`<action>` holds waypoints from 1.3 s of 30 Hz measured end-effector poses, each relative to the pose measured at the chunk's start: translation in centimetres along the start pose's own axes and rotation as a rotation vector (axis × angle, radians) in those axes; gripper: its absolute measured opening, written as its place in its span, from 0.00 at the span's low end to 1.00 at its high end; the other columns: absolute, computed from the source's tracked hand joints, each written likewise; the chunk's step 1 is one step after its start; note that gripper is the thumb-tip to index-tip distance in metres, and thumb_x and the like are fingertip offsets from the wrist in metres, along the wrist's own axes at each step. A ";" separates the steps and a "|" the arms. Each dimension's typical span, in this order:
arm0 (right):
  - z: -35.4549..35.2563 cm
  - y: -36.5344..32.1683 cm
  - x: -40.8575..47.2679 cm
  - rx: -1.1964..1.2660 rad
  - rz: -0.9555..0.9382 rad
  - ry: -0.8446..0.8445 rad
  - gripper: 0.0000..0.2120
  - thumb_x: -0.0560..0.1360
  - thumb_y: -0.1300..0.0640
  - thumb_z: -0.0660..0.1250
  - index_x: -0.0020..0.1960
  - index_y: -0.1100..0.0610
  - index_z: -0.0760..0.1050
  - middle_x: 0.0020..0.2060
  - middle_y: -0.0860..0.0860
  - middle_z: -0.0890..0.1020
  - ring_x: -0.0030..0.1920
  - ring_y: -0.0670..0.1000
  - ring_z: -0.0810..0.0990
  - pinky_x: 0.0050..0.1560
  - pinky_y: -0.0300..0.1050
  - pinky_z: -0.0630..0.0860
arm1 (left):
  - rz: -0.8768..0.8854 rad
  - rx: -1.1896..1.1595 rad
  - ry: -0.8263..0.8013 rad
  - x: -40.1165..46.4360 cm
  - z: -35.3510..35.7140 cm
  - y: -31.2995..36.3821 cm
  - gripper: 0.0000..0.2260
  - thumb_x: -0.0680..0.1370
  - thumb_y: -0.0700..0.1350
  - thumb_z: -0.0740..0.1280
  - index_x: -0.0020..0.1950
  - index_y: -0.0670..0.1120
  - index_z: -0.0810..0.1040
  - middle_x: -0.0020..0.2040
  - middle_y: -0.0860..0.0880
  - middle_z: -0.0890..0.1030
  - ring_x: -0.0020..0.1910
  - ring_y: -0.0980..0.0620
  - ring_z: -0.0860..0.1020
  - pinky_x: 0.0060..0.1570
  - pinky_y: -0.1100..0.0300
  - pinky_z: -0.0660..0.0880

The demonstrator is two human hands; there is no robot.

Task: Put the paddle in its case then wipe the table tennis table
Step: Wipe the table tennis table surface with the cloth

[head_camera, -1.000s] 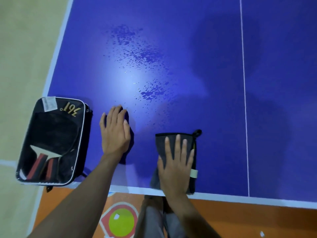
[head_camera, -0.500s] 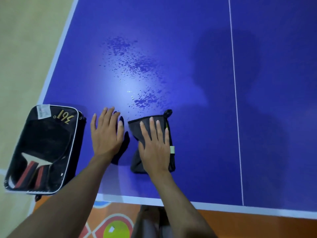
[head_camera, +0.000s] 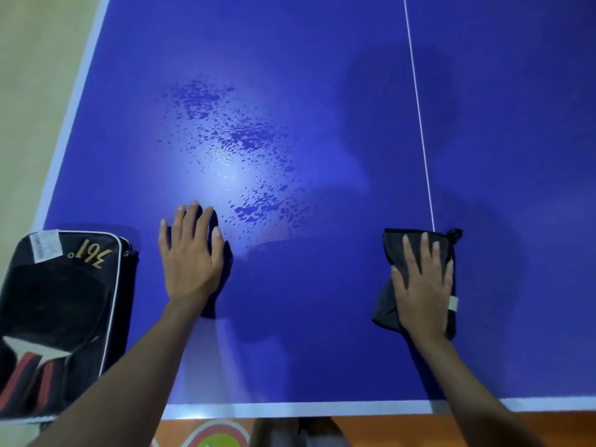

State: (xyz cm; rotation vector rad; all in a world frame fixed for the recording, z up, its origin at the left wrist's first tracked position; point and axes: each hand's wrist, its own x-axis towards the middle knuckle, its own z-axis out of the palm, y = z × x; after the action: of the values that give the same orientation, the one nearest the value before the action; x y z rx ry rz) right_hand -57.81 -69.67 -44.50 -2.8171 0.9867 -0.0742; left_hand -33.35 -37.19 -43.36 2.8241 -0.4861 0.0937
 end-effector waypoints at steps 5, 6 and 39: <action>1.1 -8.1 0.9 -0.057 -0.028 -0.003 0.31 0.84 0.42 0.50 0.85 0.49 0.53 0.85 0.54 0.51 0.84 0.58 0.51 0.81 0.66 0.52 | 0.013 0.031 -0.021 0.1 0.0 0.4 0.20 0.84 0.49 0.50 0.73 0.48 0.70 0.78 0.47 0.68 0.81 0.47 0.60 0.79 0.41 0.52; 1.6 -10.5 1.1 -0.059 -0.081 -0.005 0.31 0.84 0.43 0.51 0.85 0.49 0.53 0.85 0.54 0.51 0.84 0.58 0.51 0.81 0.66 0.53 | 0.011 0.032 -0.024 0.1 0.0 0.3 0.20 0.84 0.48 0.50 0.73 0.48 0.70 0.78 0.47 0.67 0.81 0.47 0.60 0.79 0.41 0.52; 1.5 -10.2 11.0 -0.040 0.053 0.029 0.31 0.84 0.41 0.50 0.85 0.49 0.55 0.84 0.53 0.54 0.84 0.58 0.53 0.82 0.65 0.50 | -0.044 -0.016 -0.036 0.4 -0.1 0.3 0.21 0.84 0.54 0.52 0.72 0.47 0.71 0.81 0.47 0.63 0.81 0.48 0.59 0.80 0.41 0.50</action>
State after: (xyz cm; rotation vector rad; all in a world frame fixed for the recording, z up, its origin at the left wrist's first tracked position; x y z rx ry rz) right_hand -42.83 -68.46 -44.34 -2.8316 1.0801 -0.0906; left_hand -33.12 -37.57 -43.18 2.8235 -0.4296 0.0303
